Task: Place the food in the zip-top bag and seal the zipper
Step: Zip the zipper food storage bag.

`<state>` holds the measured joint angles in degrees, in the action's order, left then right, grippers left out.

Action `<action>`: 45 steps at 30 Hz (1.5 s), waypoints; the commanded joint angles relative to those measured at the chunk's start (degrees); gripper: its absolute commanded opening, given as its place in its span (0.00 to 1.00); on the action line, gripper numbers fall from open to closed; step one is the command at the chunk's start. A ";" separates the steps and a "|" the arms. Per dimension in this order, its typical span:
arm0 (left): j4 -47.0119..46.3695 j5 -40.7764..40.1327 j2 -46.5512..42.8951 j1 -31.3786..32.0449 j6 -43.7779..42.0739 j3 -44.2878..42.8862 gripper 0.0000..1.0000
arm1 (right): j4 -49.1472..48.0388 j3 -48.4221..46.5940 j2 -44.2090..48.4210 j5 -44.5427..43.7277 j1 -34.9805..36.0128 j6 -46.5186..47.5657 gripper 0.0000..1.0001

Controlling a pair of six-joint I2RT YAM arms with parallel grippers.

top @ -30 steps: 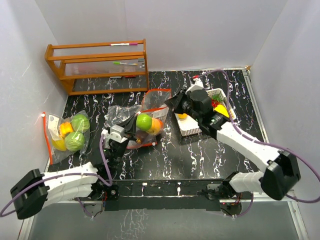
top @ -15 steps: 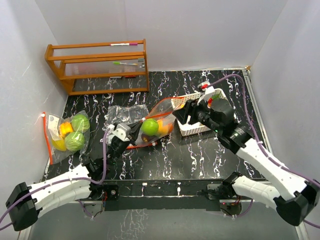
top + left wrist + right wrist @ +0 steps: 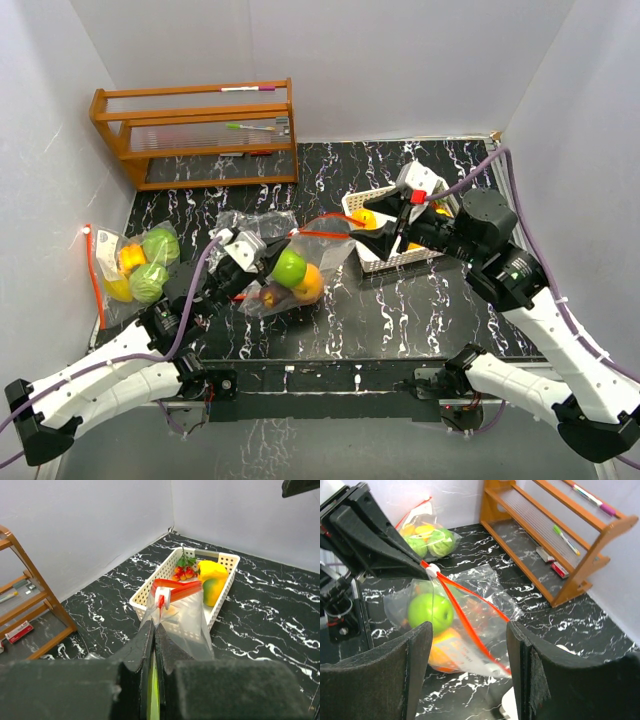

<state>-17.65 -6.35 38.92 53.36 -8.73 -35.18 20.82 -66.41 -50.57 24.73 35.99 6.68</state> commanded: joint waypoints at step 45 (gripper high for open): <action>16.50 8.55 -1.13 -0.13 -5.23 -6.83 0.00 | -4.19 -14.31 -29.67 42.99 1.74 23.46 0.50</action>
<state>-0.34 2.39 38.50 53.36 -13.56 -40.62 20.08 -78.04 -79.26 66.43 37.39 29.65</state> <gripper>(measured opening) 0.007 0.502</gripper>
